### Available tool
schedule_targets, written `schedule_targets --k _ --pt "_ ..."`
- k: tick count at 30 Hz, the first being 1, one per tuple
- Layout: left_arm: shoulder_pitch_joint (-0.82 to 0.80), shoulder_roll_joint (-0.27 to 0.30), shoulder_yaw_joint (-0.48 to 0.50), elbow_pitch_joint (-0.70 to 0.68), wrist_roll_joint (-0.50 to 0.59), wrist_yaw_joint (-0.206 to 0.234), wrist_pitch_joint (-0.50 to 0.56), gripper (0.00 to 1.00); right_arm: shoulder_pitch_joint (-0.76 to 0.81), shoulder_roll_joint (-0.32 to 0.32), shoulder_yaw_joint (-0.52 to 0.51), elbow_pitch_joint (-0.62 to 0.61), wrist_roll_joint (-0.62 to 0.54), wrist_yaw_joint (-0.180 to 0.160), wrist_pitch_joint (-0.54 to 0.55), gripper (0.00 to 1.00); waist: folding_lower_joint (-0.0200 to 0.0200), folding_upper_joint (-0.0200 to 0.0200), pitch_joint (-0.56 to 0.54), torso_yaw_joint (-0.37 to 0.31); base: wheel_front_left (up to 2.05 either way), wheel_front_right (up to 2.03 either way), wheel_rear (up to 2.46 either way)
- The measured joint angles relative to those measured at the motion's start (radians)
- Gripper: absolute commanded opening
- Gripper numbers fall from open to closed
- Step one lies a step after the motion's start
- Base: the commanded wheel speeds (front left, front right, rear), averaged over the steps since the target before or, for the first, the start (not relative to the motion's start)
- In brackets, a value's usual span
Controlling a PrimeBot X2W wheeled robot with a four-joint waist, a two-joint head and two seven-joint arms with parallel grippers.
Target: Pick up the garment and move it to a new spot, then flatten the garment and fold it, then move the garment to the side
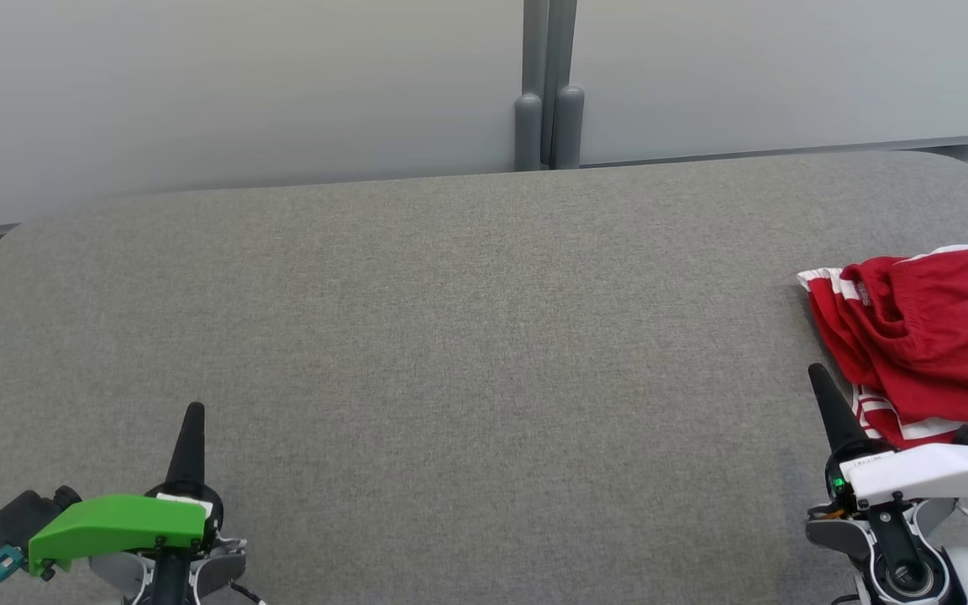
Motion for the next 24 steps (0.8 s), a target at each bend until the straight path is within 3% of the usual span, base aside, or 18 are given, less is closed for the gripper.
schedule_targets --k 24 --pt "-0.020 -0.029 0.056 0.013 -0.155 -0.050 0.052 0.00 -0.011 -0.001 -0.025 0.024 0.206 0.000 0.030 0.00 0.0000 0.0000 -0.004 -0.003 0.00 0.00 0.00"
